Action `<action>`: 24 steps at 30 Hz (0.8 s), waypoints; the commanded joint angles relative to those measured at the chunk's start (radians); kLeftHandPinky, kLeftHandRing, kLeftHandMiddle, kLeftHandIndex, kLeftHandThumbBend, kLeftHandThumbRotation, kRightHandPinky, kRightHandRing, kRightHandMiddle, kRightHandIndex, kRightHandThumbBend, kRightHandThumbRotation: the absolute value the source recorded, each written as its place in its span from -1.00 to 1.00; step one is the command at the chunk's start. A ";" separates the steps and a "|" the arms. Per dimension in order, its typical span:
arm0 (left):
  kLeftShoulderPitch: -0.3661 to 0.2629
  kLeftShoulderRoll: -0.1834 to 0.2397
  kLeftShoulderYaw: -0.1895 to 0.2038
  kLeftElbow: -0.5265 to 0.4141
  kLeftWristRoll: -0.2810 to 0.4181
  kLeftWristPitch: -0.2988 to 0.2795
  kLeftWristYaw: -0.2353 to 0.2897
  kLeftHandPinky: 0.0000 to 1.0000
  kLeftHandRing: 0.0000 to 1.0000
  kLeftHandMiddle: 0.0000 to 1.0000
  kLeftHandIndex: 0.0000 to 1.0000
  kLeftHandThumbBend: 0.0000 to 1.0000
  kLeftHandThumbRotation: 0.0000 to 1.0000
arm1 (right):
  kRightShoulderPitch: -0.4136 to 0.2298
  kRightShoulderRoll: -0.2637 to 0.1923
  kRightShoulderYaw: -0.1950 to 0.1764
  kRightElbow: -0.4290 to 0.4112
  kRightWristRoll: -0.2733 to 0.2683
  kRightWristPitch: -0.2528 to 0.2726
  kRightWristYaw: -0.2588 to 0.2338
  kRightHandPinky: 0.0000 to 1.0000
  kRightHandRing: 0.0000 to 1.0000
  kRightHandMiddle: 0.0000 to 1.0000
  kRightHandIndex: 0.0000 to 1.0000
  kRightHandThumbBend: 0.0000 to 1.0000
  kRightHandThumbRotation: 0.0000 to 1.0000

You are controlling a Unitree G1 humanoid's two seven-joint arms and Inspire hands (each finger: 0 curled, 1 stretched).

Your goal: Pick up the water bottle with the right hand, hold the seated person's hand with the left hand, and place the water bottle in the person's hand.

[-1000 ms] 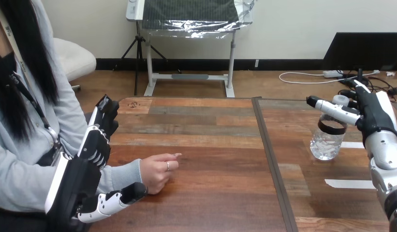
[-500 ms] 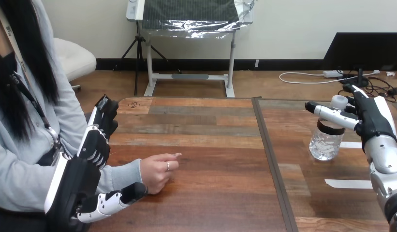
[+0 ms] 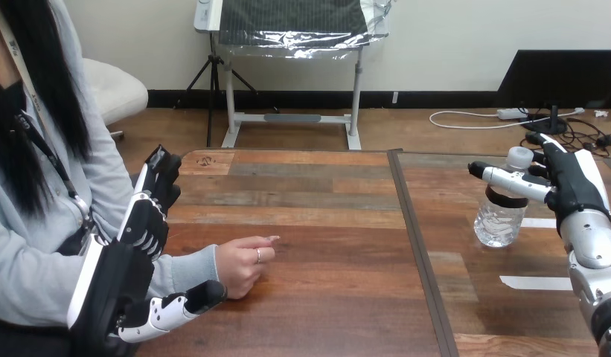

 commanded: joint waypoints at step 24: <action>0.008 0.015 0.015 -0.109 0.002 0.021 0.026 0.89 0.99 1.00 0.98 1.00 0.03 | -0.036 0.036 0.022 0.004 -0.026 0.057 -0.005 0.53 0.68 0.70 0.81 0.77 -0.39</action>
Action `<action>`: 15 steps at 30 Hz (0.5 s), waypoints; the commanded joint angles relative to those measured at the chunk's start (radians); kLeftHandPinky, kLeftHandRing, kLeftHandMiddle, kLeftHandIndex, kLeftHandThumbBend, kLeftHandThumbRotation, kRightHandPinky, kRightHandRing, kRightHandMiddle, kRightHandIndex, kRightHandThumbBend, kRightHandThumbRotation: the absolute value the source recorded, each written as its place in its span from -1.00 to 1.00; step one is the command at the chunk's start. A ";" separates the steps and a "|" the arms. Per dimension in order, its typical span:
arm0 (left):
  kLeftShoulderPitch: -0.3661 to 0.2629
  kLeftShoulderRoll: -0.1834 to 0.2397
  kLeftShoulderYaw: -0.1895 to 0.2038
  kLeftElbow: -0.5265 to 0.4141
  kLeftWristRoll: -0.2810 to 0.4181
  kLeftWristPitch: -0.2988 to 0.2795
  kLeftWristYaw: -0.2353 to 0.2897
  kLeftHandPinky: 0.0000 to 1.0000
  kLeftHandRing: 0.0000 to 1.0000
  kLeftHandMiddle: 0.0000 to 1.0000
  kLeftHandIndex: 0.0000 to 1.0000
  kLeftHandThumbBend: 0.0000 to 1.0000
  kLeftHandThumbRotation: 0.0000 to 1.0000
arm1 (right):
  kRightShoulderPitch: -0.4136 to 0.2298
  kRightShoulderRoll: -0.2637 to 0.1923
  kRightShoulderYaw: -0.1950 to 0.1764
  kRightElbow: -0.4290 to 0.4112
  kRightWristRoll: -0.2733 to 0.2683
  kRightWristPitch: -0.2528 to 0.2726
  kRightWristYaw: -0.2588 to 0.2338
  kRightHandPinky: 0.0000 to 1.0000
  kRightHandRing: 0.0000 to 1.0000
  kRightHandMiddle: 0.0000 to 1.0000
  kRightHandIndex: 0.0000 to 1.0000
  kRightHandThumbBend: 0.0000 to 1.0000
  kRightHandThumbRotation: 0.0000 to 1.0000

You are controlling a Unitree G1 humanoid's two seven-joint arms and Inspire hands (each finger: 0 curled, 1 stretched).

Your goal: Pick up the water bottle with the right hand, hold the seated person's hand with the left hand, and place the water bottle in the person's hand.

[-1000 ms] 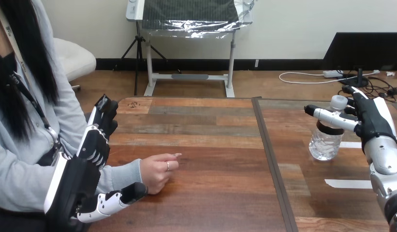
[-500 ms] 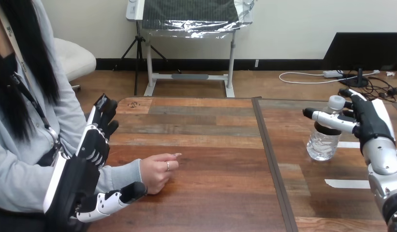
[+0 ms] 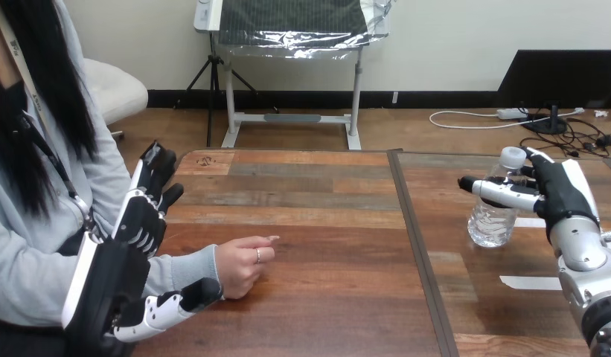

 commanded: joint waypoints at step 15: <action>0.005 0.013 0.010 -0.087 -0.009 0.014 0.012 0.89 0.99 1.00 0.95 1.00 0.03 | -0.038 0.021 0.014 0.001 -0.012 0.022 -0.005 0.49 0.64 0.70 0.78 0.77 -0.39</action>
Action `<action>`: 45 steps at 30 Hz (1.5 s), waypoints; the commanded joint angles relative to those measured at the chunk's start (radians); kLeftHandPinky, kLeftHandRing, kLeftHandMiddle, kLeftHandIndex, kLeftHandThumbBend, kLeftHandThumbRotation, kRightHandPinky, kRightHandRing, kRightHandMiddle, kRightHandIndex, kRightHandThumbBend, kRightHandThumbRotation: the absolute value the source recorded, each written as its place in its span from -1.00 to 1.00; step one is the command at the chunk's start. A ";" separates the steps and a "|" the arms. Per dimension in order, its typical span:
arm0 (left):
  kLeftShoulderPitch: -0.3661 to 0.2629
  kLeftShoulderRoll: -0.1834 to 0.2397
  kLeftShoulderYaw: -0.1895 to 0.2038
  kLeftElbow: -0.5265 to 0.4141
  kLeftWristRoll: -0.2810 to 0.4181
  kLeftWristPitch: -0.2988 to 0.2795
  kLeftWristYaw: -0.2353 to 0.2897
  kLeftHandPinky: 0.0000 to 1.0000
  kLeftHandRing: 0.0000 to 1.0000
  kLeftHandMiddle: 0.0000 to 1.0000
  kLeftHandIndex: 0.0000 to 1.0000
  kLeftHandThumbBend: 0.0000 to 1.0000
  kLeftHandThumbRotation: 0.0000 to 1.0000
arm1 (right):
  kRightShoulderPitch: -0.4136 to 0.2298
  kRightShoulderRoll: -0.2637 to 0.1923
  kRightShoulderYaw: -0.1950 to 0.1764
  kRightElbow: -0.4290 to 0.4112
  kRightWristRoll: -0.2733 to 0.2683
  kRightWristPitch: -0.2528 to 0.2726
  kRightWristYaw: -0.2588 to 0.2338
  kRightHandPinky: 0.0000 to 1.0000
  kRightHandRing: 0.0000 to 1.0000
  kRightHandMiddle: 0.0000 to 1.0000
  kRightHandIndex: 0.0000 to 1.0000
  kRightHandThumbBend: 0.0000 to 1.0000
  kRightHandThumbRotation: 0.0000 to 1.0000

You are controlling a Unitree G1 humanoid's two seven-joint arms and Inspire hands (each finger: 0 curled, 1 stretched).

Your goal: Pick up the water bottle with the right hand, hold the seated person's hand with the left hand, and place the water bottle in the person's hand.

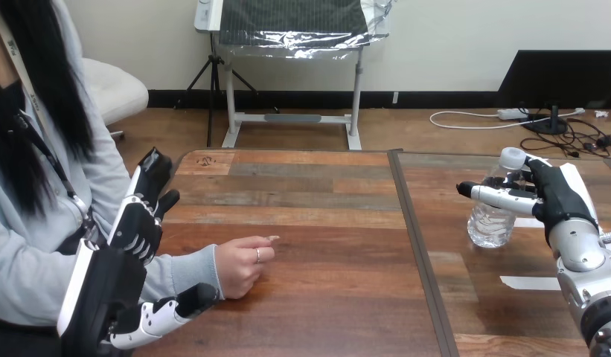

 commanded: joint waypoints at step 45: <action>0.000 0.011 0.005 -0.099 -0.016 0.018 0.005 0.91 0.99 1.00 0.93 1.00 -0.02 | -0.030 0.045 -0.007 -0.004 0.007 -0.032 -0.125 0.25 0.31 0.33 0.38 0.82 -1.00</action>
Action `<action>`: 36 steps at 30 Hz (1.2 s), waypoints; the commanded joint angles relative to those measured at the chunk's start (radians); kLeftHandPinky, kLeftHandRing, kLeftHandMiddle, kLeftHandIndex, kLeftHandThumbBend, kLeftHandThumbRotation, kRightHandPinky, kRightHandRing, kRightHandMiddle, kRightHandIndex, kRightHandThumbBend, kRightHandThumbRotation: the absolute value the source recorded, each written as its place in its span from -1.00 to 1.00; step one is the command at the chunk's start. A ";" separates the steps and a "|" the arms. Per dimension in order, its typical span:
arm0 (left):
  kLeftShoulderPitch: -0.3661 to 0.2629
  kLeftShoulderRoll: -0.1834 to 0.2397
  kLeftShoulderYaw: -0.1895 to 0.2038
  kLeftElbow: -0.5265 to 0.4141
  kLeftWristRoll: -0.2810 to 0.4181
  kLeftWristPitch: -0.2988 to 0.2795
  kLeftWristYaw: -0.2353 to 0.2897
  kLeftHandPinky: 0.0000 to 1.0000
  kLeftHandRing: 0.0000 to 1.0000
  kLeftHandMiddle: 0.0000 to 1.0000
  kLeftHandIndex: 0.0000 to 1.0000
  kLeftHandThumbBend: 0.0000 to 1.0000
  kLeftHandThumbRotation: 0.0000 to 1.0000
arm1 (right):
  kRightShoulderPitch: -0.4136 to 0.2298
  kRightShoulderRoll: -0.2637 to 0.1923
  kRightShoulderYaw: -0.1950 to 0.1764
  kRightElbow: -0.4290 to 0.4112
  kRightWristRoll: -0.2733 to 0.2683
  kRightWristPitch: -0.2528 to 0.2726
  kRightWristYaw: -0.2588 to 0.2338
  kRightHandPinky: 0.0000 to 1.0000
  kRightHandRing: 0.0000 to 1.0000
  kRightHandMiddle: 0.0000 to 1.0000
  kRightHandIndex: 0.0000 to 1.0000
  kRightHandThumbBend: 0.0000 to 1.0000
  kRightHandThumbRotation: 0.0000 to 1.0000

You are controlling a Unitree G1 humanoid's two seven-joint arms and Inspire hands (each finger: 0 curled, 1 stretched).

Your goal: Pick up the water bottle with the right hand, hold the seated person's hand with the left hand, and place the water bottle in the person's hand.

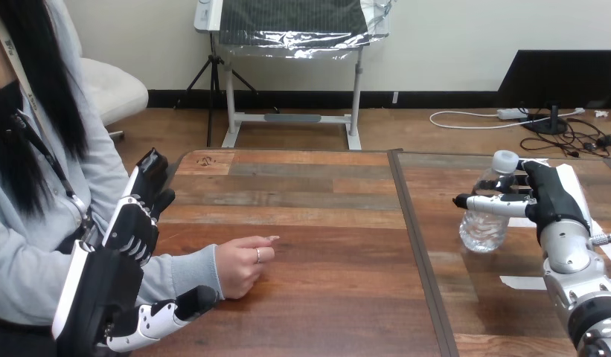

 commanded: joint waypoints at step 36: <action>-0.024 0.004 0.006 -0.048 0.007 0.005 0.009 0.90 0.98 0.99 0.90 1.00 -0.02 | -0.037 0.033 -0.039 -0.010 0.041 -0.053 -0.120 -0.24 -0.13 0.00 0.01 0.72 -1.00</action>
